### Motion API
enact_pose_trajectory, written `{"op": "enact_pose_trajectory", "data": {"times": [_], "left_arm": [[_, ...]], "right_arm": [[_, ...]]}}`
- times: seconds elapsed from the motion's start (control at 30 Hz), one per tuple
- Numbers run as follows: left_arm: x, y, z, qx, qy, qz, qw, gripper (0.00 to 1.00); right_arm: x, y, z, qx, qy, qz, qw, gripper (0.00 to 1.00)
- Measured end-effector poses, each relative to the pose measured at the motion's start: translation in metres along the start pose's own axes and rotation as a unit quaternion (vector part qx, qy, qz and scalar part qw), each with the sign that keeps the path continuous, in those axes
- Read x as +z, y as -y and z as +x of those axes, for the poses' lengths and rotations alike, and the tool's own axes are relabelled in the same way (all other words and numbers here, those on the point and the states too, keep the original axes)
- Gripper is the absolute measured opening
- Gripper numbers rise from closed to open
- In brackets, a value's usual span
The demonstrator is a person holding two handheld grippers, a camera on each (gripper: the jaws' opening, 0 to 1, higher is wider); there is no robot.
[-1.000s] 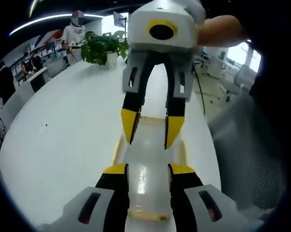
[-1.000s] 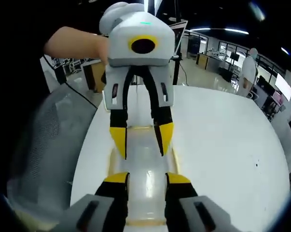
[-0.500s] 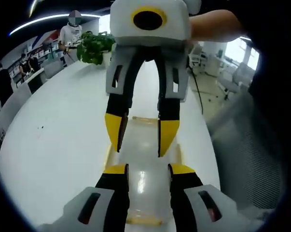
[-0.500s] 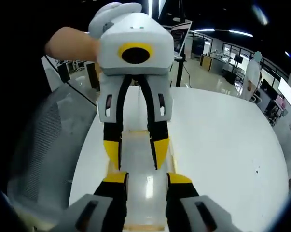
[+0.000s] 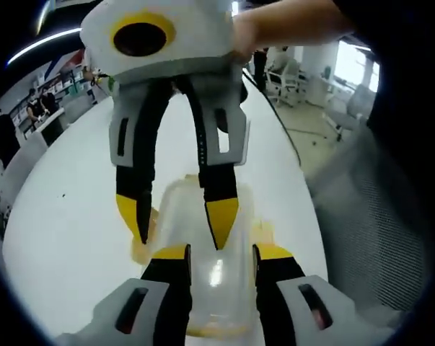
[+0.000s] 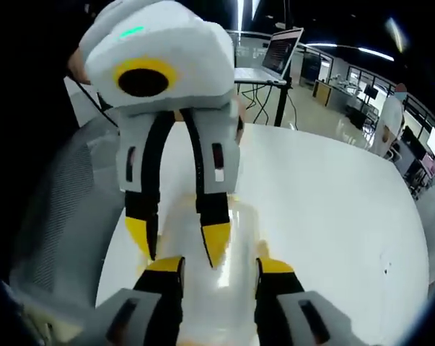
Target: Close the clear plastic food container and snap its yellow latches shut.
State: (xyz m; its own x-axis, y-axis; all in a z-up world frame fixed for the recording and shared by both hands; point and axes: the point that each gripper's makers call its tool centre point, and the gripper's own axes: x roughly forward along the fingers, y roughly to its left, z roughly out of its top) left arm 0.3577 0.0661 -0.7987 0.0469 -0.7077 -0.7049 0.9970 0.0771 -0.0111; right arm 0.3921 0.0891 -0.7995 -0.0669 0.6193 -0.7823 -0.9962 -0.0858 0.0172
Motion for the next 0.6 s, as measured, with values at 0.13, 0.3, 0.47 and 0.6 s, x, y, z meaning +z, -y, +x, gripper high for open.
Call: {"op": "enact_pose_trajectory", "data": {"times": [0.13,0.3,0.47,0.6], "left_arm": [[-0.002,0.002,0.001,0.017,-0.005,0.015,0.9997,0.37],[-0.004,0.009,0.001,0.036,-0.007,0.025,0.9990,0.38],[-0.013,0.011,0.007,0.058,-0.021,0.034,0.9975,0.38],[-0.012,0.015,0.010,0.069,-0.018,0.053,0.9960,0.42]], "right_arm": [[-0.002,0.002,0.002,0.010,-0.007,0.003,0.9999,0.44],[-0.009,0.003,0.006,0.022,-0.025,0.002,0.9994,0.48],[-0.011,0.005,0.008,0.032,-0.032,0.008,0.9990,0.50],[-0.014,0.001,0.009,0.041,-0.046,0.008,0.9981,0.49]]}}
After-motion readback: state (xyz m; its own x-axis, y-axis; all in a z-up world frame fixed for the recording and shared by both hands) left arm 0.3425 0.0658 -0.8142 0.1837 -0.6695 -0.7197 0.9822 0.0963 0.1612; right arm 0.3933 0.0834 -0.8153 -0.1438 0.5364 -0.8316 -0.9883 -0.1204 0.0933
